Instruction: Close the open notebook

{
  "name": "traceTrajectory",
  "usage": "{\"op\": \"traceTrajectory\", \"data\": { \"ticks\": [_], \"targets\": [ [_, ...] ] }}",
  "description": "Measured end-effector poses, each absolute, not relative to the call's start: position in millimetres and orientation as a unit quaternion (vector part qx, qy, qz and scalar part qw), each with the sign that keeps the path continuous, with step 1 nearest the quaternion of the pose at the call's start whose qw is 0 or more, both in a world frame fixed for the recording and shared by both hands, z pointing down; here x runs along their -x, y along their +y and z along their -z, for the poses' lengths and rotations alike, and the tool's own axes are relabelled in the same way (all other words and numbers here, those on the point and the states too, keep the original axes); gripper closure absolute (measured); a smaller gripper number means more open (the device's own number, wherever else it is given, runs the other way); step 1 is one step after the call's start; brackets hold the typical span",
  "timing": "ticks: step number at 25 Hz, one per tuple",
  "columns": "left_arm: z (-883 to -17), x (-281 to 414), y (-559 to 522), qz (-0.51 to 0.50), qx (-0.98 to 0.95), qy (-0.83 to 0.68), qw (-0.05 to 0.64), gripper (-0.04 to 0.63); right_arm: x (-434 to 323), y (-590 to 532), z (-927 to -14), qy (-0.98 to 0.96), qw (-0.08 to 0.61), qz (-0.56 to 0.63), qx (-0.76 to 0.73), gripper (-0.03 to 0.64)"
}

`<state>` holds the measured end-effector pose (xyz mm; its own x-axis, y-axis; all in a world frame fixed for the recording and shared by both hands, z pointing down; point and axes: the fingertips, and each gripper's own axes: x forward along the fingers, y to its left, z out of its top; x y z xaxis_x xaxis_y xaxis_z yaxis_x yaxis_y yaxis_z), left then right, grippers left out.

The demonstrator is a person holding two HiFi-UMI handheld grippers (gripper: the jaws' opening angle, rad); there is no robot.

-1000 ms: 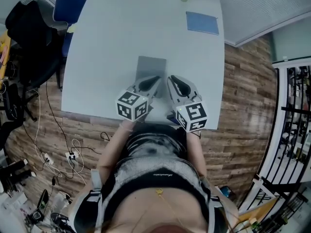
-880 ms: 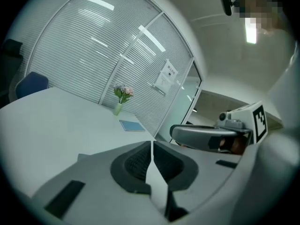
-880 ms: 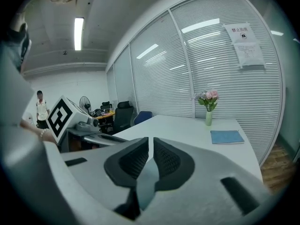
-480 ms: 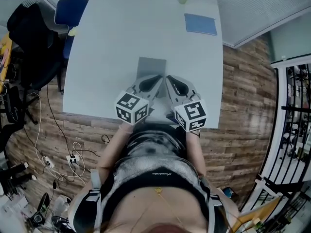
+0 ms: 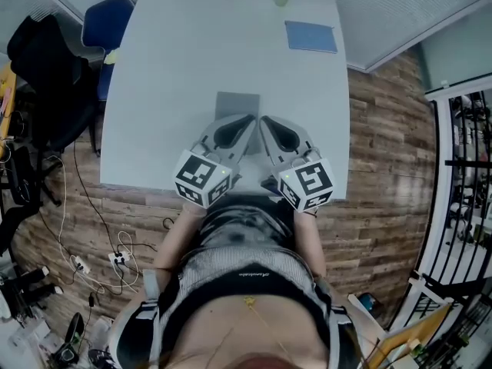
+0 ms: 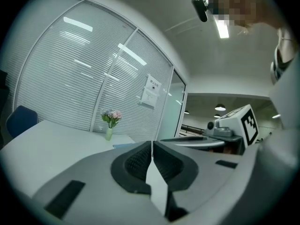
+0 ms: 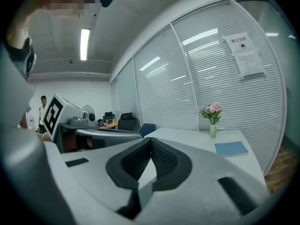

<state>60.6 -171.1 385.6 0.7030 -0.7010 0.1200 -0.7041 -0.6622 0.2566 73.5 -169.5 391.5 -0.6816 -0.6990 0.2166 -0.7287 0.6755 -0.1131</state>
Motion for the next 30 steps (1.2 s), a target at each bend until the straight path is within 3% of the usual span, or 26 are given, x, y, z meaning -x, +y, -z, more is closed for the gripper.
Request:
{"op": "traceTrajectory", "data": {
  "ticks": [9, 30],
  "targets": [
    [-353, -48, -170, 0.002, -0.912, -0.402, 0.082, 0.58, -62, -168, -365, -0.916, 0.06, -0.069, -0.391, 0.614],
    [-357, -37, -169, -0.021, -0.909, -0.41, 0.078, 0.581, -50, -166, -354, -0.92, 0.067, -0.053, -0.383, 0.614]
  ]
}}
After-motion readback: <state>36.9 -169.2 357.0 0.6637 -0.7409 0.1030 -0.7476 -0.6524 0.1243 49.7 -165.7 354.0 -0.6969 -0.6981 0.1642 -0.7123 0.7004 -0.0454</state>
